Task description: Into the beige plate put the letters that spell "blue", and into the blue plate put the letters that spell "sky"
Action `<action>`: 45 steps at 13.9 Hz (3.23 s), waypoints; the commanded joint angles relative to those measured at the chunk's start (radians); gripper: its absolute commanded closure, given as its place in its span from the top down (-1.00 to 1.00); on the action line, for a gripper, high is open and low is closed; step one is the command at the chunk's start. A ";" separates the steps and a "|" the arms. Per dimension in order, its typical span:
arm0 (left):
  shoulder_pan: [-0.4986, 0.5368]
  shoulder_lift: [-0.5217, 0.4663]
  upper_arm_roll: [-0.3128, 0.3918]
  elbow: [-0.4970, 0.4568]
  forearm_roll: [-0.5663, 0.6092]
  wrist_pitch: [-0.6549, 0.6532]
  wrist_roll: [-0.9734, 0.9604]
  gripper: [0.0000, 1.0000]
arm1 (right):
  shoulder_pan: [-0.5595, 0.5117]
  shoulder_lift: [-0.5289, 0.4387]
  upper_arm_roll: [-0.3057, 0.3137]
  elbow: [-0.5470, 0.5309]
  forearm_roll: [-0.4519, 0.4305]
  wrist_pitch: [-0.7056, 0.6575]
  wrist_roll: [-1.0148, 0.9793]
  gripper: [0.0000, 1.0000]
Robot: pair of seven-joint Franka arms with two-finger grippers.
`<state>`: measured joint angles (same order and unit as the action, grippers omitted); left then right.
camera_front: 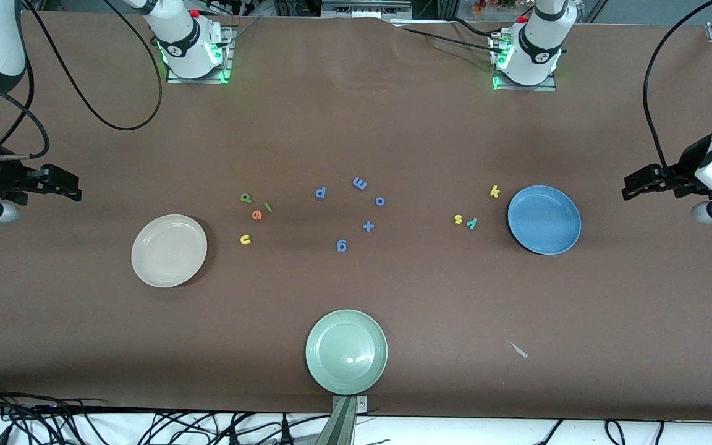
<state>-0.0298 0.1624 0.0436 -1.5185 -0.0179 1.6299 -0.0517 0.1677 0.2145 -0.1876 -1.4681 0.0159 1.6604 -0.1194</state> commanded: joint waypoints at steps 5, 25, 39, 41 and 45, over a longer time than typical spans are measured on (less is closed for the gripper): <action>0.001 -0.003 0.001 0.000 -0.010 0.007 -0.002 1.00 | -0.017 -0.001 0.002 0.003 0.038 -0.001 0.003 0.99; -0.004 -0.014 -0.004 0.027 -0.004 -0.004 -0.045 1.00 | -0.031 -0.001 0.004 0.002 0.042 -0.007 0.003 0.99; -0.005 -0.014 -0.004 0.017 -0.004 -0.010 -0.056 1.00 | -0.028 -0.003 0.005 0.003 0.042 0.001 0.003 0.99; -0.007 -0.014 -0.020 -0.009 -0.010 -0.007 -0.068 1.00 | -0.030 0.000 0.007 0.003 0.042 -0.001 0.003 1.00; -0.019 0.003 -0.079 -0.156 -0.017 0.187 -0.213 1.00 | -0.017 -0.001 0.011 0.005 0.030 -0.007 0.001 0.99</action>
<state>-0.0394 0.1677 -0.0078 -1.5777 -0.0181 1.7118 -0.1998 0.1463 0.2167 -0.1845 -1.4681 0.0405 1.6608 -0.1194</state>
